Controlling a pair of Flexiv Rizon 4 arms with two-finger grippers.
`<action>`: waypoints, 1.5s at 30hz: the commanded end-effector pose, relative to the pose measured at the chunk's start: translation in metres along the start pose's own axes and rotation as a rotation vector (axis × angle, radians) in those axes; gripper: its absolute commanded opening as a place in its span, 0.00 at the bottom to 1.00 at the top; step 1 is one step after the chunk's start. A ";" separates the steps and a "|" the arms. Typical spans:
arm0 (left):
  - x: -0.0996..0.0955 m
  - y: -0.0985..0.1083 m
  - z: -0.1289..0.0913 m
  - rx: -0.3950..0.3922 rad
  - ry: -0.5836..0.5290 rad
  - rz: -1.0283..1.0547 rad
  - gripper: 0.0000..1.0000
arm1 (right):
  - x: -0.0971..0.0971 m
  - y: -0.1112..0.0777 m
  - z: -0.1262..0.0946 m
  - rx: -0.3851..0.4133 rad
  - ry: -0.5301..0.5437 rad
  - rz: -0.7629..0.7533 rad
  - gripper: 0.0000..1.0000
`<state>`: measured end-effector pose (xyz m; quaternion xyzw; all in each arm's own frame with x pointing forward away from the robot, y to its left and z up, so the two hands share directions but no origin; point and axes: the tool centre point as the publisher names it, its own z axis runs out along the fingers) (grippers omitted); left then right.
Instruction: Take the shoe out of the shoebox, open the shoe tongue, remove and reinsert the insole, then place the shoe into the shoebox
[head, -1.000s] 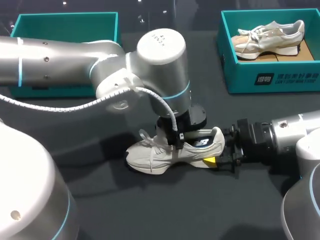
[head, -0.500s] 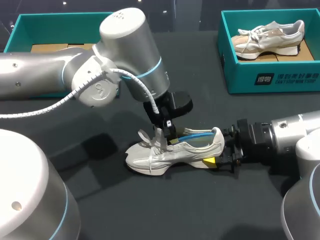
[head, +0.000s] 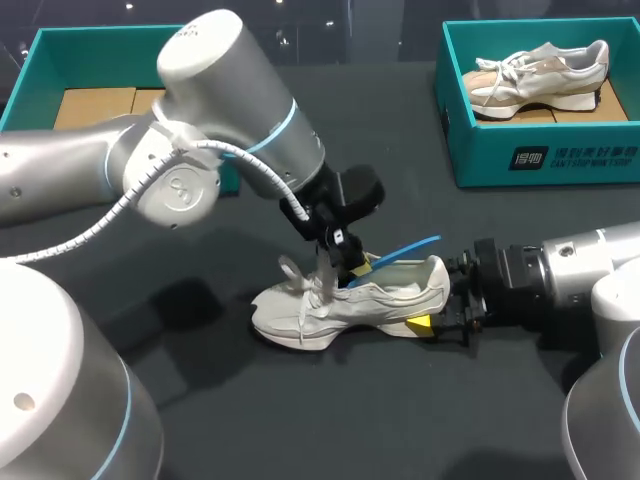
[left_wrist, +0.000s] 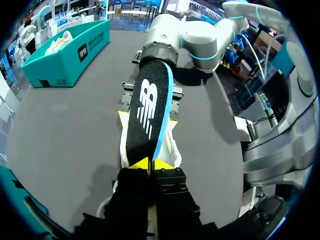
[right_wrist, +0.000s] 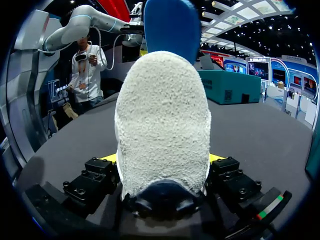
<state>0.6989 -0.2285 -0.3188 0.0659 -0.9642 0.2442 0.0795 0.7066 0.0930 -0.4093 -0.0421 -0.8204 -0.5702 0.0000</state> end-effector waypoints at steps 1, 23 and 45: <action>0.000 -0.016 0.012 -0.012 -0.044 -0.011 0.00 | 0.001 0.000 0.001 0.001 -0.001 -0.001 0.00; 0.005 -0.041 0.012 0.096 -0.268 0.054 0.66 | 0.001 0.000 0.001 0.001 -0.001 -0.001 0.00; -0.008 -0.056 0.041 0.219 -0.381 0.073 0.51 | 0.001 0.000 0.001 0.001 -0.001 -0.001 0.00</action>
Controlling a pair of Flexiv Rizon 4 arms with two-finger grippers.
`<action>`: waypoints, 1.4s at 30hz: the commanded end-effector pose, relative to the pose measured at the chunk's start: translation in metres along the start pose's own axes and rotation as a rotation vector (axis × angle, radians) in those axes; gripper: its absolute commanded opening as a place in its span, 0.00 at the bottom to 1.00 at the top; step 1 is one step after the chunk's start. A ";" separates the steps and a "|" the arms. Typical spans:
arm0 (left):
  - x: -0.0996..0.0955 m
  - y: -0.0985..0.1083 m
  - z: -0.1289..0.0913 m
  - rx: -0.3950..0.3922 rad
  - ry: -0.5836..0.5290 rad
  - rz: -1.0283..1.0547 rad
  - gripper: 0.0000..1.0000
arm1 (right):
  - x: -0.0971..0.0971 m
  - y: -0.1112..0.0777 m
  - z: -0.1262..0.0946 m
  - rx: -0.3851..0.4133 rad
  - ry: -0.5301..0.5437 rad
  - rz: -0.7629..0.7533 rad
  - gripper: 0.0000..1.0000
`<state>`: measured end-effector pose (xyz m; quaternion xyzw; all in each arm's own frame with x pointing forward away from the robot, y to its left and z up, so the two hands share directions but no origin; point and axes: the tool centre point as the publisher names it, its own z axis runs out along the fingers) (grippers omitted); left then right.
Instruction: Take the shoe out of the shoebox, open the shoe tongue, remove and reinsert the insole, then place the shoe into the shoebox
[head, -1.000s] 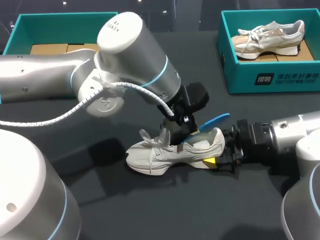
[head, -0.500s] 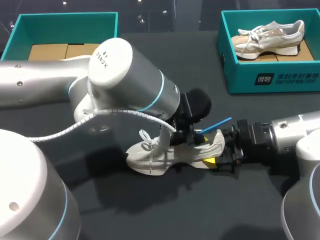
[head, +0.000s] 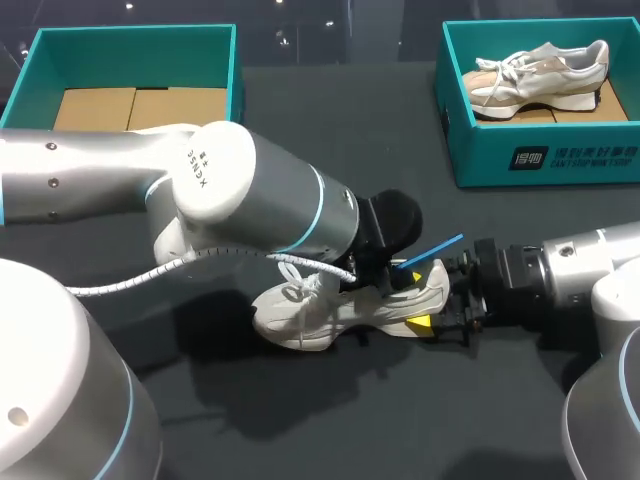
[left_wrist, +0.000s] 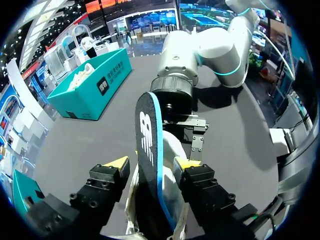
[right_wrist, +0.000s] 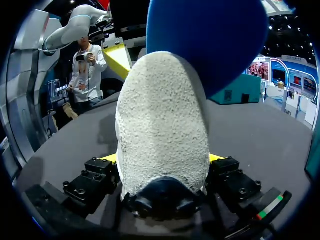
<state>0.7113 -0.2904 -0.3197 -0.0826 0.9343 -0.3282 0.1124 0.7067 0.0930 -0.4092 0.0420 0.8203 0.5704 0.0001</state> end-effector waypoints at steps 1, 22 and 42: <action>0.003 0.002 0.012 0.013 -0.016 0.002 0.50 | 0.001 0.000 0.001 0.002 -0.001 0.000 0.00; -0.010 -0.008 0.014 0.042 -0.036 -0.035 0.00 | 0.001 0.000 0.001 0.002 -0.001 0.000 0.00; 0.021 -0.094 -0.072 -0.012 0.297 -0.096 0.00 | 0.001 0.000 0.001 0.002 -0.001 0.000 0.00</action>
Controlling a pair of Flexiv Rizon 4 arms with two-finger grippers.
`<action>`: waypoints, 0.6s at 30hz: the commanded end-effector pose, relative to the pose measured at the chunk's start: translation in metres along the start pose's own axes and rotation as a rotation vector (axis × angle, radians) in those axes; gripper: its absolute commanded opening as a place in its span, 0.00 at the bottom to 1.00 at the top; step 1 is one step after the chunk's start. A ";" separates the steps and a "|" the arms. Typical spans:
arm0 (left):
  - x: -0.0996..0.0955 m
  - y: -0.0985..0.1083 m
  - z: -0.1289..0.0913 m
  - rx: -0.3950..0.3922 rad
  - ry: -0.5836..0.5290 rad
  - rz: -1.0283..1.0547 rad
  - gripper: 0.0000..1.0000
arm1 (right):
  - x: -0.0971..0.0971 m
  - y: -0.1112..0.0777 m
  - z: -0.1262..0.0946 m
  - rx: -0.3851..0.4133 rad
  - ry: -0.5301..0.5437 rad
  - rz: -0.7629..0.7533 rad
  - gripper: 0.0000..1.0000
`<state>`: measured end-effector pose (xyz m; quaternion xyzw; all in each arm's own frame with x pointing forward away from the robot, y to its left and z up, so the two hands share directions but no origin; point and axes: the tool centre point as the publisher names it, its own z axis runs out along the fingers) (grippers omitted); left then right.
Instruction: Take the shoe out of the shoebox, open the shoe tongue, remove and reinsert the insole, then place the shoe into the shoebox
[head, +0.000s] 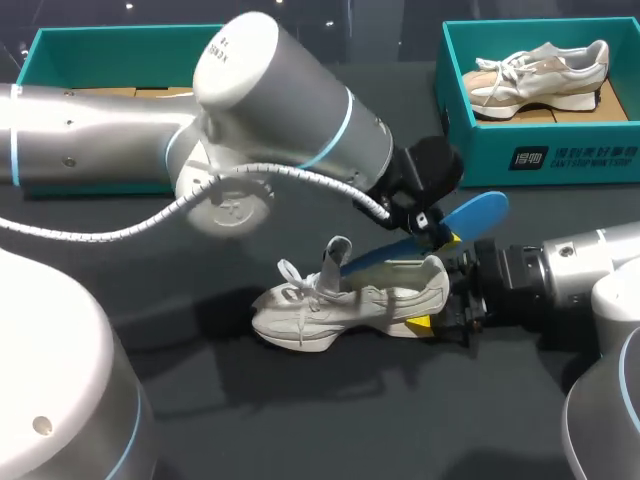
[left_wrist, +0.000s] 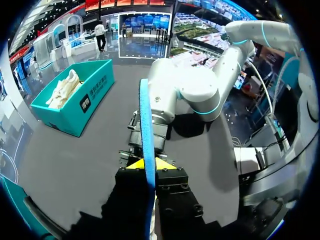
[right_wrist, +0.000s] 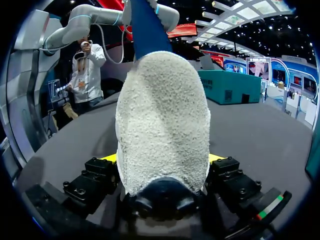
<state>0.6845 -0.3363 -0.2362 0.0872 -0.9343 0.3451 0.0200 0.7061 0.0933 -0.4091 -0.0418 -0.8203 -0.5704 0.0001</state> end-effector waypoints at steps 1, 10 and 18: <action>0.010 -0.012 -0.033 -0.020 0.066 -0.002 0.00 | 0.001 0.000 0.000 0.002 -0.002 0.000 0.00; 0.030 -0.063 -0.095 0.126 0.171 -0.048 0.00 | 0.001 0.000 0.000 0.002 -0.002 0.000 0.00; 0.030 -0.063 -0.095 0.126 0.171 -0.048 0.00 | 0.001 0.000 0.000 0.002 -0.002 0.000 0.00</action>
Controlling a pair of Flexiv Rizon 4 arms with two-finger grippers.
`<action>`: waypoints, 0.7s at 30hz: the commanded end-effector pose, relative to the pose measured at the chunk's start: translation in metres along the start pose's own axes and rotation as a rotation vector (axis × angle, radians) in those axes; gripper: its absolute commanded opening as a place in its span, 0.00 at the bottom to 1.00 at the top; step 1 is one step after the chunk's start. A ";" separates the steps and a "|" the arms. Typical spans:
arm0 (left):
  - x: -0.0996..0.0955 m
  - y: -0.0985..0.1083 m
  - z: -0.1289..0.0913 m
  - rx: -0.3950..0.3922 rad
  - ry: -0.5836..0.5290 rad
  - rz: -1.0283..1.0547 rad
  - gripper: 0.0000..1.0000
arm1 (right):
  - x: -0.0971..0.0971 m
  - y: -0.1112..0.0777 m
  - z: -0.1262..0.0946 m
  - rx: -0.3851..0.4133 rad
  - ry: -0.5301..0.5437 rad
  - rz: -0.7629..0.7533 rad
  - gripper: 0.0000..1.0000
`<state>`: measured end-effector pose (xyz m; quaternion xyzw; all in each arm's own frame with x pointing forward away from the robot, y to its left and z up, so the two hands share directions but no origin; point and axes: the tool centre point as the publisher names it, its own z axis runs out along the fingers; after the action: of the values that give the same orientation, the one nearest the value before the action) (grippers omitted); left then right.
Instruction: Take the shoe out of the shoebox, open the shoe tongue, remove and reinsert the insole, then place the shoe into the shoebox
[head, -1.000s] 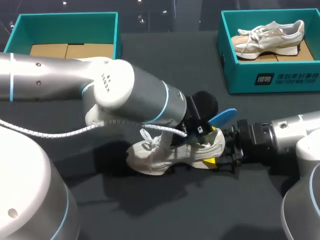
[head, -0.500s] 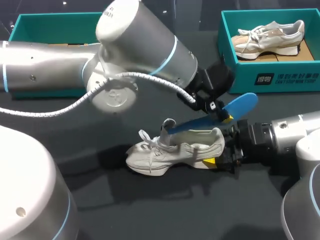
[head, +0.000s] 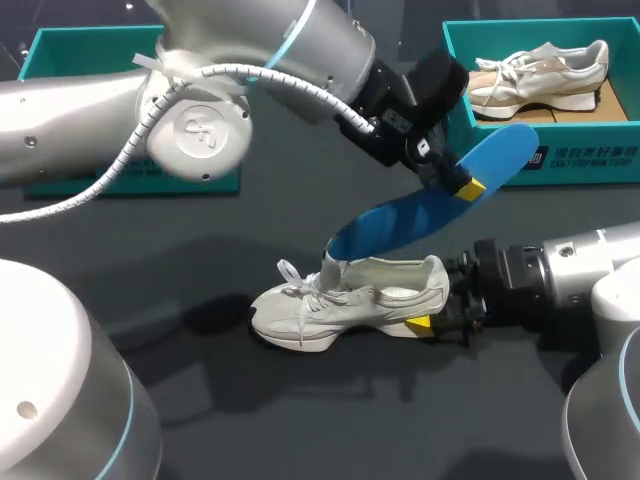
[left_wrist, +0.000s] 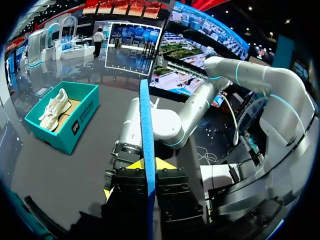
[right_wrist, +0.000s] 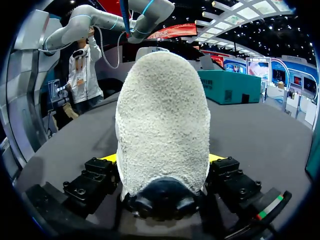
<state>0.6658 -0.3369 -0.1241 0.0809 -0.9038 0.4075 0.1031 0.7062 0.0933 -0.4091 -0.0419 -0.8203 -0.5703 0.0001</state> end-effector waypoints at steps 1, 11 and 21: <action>0.002 0.005 -0.010 0.003 -0.001 0.001 0.00 | 0.001 0.000 0.001 0.002 -0.002 0.000 0.00; 0.008 0.008 -0.016 0.053 -0.005 -0.039 0.00 | 0.001 0.000 0.001 0.002 -0.002 0.000 0.00; 0.052 0.019 -0.082 0.478 -0.013 -0.126 0.00 | 0.001 0.000 0.001 0.002 -0.002 0.000 0.00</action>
<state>0.6421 -0.3197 -0.0716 0.1416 -0.8519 0.4896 0.1205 0.7062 0.0933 -0.4092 -0.0419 -0.8204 -0.5703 0.0001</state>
